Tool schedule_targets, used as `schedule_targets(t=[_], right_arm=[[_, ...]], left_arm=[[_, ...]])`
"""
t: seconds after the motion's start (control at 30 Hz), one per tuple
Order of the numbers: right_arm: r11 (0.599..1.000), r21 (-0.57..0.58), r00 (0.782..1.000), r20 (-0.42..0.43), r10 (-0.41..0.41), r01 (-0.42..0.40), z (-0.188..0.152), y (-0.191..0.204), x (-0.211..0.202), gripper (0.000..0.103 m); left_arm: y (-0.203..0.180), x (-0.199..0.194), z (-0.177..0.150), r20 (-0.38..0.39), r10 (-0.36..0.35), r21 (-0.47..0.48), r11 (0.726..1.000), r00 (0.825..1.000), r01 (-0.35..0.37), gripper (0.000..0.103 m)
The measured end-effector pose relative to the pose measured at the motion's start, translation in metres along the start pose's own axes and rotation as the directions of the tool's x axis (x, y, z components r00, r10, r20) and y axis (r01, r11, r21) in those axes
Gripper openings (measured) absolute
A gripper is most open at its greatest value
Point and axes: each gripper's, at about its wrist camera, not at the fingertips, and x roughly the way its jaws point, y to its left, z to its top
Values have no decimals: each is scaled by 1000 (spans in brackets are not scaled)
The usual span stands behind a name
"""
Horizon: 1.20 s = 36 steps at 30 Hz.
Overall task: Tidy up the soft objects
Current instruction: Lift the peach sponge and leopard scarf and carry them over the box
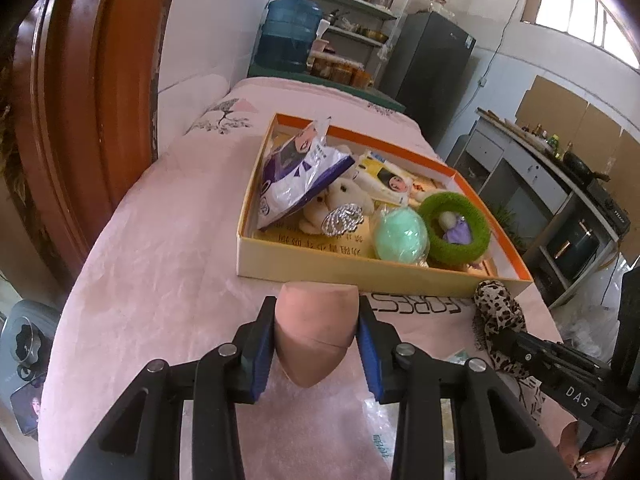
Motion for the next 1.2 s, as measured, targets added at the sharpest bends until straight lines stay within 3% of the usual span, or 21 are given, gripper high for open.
schedule_targets(t=[0.6, 1.2], right_arm=[[1000, -19, 999, 49, -16, 17, 3, 18, -39, 16], [996, -81, 992, 121, -28, 38, 31, 34, -64, 17]], left_arm=[[6, -14, -1, 69, -55, -28, 998, 996, 57, 38], [-4, -34, 5, 94, -16, 21, 1000, 995, 14, 38]])
